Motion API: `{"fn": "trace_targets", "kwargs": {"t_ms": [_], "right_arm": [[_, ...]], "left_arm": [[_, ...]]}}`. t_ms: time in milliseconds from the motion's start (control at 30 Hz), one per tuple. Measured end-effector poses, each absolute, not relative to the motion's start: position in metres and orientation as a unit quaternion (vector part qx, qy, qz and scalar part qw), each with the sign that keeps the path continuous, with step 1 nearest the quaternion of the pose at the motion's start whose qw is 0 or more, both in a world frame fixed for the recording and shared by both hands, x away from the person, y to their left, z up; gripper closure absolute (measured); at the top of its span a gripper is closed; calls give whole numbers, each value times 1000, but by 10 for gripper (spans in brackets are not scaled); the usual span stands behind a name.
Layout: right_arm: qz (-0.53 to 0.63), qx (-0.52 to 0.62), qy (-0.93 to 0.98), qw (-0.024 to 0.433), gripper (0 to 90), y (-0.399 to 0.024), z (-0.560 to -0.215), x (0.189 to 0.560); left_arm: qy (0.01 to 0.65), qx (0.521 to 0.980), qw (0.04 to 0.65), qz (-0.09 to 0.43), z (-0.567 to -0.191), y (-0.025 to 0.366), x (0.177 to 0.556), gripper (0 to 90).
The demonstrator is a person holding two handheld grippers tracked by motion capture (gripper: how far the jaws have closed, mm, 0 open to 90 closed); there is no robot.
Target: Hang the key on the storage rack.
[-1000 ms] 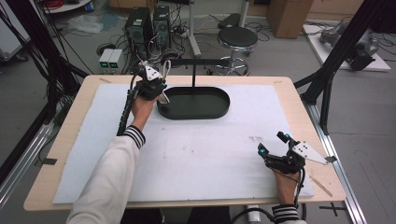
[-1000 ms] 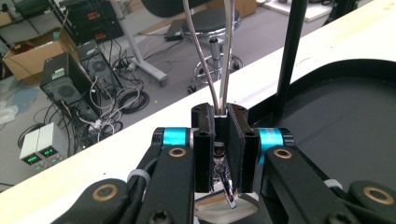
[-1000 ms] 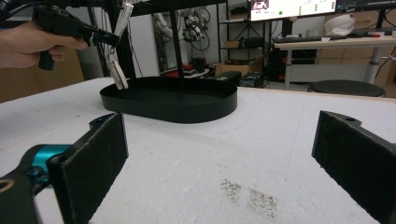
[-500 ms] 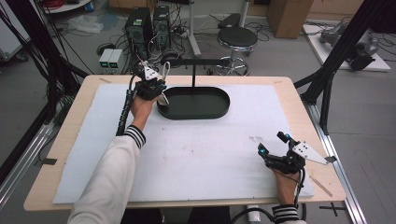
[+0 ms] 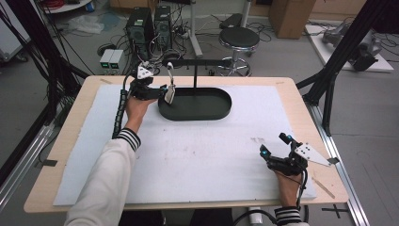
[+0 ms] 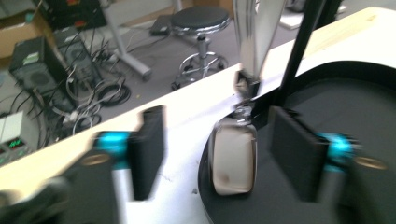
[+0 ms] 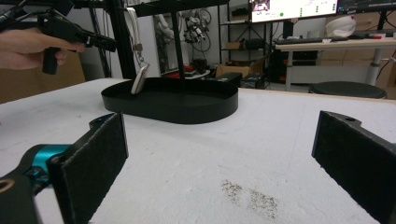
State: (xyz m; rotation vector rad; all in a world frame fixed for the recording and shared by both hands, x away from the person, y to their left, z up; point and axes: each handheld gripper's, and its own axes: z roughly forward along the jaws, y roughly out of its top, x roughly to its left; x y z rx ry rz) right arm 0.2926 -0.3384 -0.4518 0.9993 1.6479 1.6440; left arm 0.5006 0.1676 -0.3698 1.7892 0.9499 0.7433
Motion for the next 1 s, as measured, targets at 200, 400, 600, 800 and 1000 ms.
{"fn": "trace_targets", "kwargs": {"t_ms": [200, 400, 600, 800, 1000], "right_arm": [[620, 376, 620, 301, 25, -339, -452, 293], [619, 382, 619, 297, 25, -339, -452, 293], [616, 380, 622, 298, 25, -338, -452, 293], [616, 381, 622, 299, 25, -338, -452, 293], [614, 380, 622, 302, 25, -338, -452, 293]], "left_arm": [[368, 720, 522, 270, -369, 189, 488, 17], [331, 730, 543, 248, -378, 216, 458, 17], [316, 719, 574, 232, -397, 248, 406, 17], [296, 714, 588, 238, -410, 263, 361, 17], [287, 690, 615, 250, -426, 278, 315, 17]]}}
